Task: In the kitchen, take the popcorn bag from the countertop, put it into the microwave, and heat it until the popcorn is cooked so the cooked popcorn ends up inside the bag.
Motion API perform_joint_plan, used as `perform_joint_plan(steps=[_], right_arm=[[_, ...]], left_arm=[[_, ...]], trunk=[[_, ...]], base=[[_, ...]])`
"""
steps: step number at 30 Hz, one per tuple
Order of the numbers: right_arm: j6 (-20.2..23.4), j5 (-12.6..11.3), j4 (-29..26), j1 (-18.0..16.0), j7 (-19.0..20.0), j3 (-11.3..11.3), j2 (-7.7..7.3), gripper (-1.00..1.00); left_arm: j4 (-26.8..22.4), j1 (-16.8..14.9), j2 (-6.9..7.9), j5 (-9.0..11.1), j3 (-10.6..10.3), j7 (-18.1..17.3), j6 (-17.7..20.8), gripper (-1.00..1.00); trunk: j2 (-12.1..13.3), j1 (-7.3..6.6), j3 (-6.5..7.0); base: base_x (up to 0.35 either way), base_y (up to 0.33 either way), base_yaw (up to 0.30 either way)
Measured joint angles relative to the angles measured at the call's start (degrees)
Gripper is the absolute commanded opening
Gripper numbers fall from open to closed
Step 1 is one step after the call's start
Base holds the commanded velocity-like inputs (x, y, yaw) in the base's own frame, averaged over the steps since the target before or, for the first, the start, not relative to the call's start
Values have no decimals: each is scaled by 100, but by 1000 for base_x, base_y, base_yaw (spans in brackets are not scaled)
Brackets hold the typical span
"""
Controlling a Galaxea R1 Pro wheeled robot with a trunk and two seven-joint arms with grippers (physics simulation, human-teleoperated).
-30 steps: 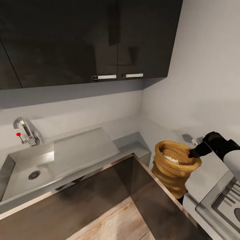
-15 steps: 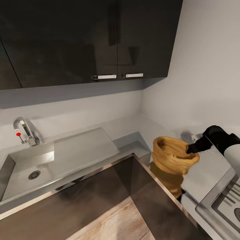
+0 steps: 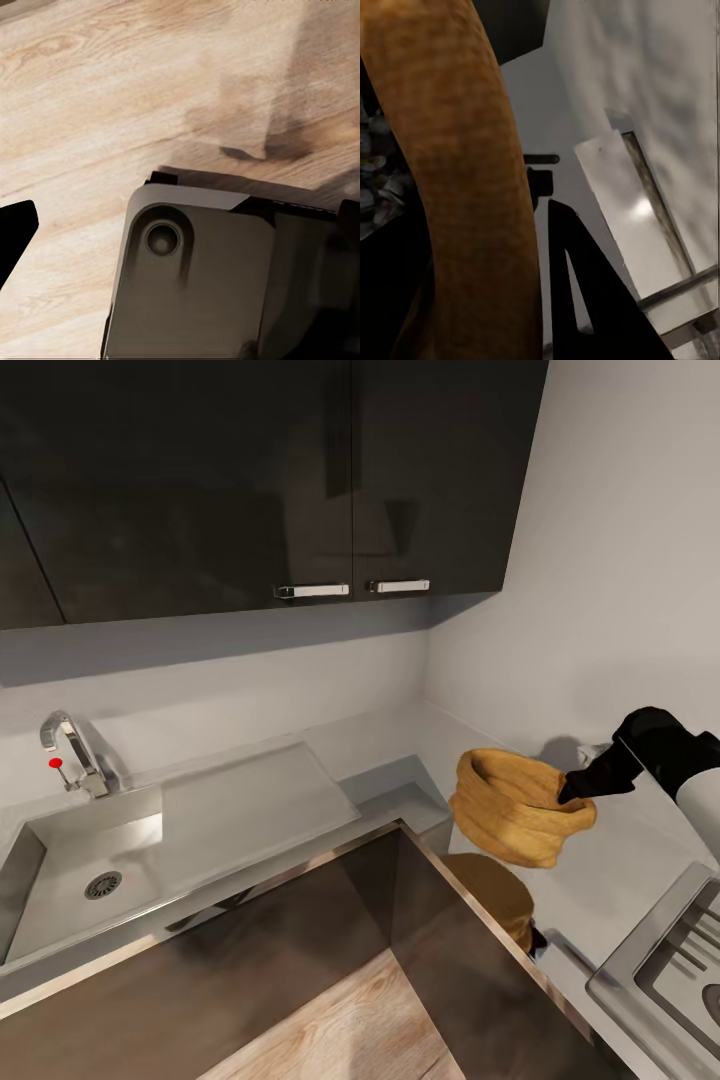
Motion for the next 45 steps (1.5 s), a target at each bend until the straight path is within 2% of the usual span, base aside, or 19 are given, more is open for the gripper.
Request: perform_joint_plan(steps=[11, 23, 25, 26, 28, 30, 31, 34, 39, 43, 45], right_arm=[[46, -13, -84, -129, -135, 10, -11, -100], [44, -9, -113, -248, -761, -41, -35, -100], [37, -1, -70, -362, -1184, -87, -20, -100], [41, -18, -58, -391, -1369, -193, -16, -100], [38, -4, -44, -417, -1929, -848, -11, -100], [36, 9, -35, -418, -2421, -1306, -8, -100], [38, -2, -31, -419, -2634, -1449, -4, -100], [41, -27, 61, -429, -2841, -1578, -1, -100], [42, -57, 152, -426, -2883, -1636, 0, -100], [42, -37, 162, -398, -2886, -2048, 0, -100], [41, -31, 340, -420, -2901, -2131, -5, -100]], left_arm=[[1, 15, -1, 8, 1, 0, -3, 100], [2, 18, 0, 1, 0, 0, 0, 100], [1, 20, -1, 0, 0, 0, -3, 100], [2, 22, -1, 0, 0, 0, 0, 100], [0, 22, -1, 0, 0, 0, -1, 100], [-1, 22, -1, 0, 0, 0, -2, 100], [-3, 21, -1, 1, 0, 0, -2, 100], [0, 22, 0, 0, 0, 0, -5, 100], [1, 22, 1, 2, 0, 0, -4, 100], [-2, 19, -1, 7, 0, 0, -5, 100], [-1, 22, -1, 7, 0, 0, -2, 100]], trunk=[[2, 3, 1], [0, 0, 0], [0, 0, 0], [0, 0, 0], [0, 0, 0], [0, 0, 0], [0, 0, 0], [1, 0, 0], [1, 0, 0], [1, 0, 0], [1, 0, -1]], base=[[-223, 146, 0], [-65, 44, 0], [0, 0, 0], [0, 0, 0], [0, 0, 0], [0, 0, 0], [0, 0, 0], [0, 0, 0], [0, 0, 0], [0, 0, 0], [0, 0, 0]])
